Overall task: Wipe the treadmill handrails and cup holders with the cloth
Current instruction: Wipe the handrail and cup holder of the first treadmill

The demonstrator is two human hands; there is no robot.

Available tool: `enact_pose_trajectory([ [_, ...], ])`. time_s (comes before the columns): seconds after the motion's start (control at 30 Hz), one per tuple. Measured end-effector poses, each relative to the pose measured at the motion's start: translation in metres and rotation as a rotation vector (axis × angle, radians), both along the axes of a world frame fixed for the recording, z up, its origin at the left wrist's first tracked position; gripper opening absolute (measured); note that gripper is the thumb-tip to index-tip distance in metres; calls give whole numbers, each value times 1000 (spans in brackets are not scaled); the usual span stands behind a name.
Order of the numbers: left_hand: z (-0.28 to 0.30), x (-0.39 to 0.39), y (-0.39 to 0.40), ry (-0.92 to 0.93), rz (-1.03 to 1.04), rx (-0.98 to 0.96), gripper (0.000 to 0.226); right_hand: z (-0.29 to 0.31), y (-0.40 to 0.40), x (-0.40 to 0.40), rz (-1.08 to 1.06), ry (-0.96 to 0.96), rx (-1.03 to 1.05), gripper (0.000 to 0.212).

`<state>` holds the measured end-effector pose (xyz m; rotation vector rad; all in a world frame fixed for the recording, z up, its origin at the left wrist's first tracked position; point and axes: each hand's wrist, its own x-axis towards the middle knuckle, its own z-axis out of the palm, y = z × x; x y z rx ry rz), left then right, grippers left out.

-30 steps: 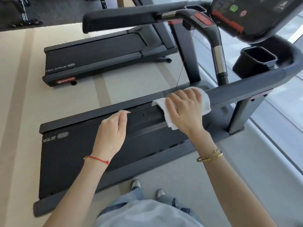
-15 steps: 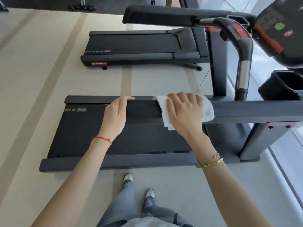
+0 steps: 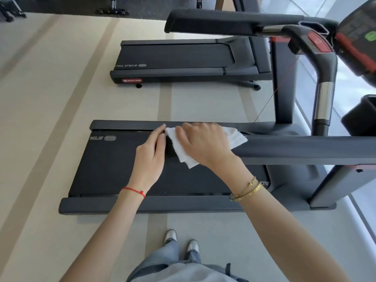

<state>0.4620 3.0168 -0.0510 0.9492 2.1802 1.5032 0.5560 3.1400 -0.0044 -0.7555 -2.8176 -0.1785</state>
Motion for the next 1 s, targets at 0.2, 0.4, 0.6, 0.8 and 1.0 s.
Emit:
enact_pose_trajectory([
  [0.2,-5,-4,-2,2,-80,3,45,-1,2,35,3,57,-50,50],
  [0.4,-13,-4,-1,49,-50,11,37,0,4,21,-178,21,-34,41],
  [0.6,-13,-9,-1,38,-73,45,41,-6,-11,22,-14,133,-53,47],
  [0.8,-10,-14,-4,111,-120,27,36,-1,26,38,-303,187,-77,42],
  [1.0,-11,-15,-2,140,-173,26,34,-14,-4,32,-92,259,-35,38],
])
